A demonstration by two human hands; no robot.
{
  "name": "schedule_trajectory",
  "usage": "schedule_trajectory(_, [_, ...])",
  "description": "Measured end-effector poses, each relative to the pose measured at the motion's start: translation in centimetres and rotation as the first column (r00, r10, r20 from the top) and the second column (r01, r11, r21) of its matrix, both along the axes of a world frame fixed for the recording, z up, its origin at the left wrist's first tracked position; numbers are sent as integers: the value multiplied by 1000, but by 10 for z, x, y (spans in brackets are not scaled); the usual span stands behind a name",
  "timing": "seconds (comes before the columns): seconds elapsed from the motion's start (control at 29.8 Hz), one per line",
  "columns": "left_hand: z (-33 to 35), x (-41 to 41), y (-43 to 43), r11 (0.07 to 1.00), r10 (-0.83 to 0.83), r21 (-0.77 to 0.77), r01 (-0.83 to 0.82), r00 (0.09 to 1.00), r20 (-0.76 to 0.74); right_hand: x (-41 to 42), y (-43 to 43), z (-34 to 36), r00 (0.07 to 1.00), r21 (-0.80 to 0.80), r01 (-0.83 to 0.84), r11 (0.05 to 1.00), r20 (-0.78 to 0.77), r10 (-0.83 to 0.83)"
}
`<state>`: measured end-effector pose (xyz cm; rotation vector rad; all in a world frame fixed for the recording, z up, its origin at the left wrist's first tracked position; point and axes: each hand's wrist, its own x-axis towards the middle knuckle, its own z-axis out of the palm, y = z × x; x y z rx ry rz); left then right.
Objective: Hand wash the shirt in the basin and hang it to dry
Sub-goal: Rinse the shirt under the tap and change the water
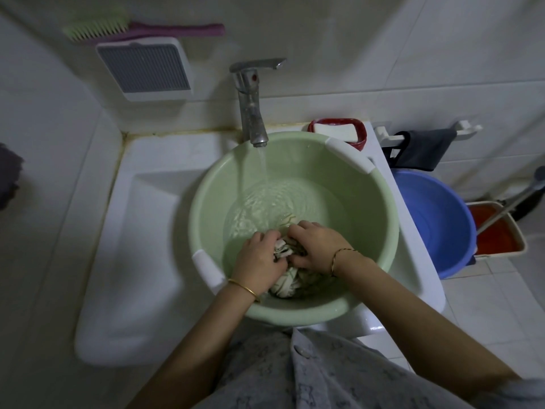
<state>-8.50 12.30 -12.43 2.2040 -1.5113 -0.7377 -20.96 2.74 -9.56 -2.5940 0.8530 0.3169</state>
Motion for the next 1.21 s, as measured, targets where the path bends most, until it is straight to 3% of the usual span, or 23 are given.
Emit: schedule_trajectory(1.21, [1,-1,0,1000,4,-4,-4,1000,6,0,-2,-3,1000,13,20,1000,11,-20])
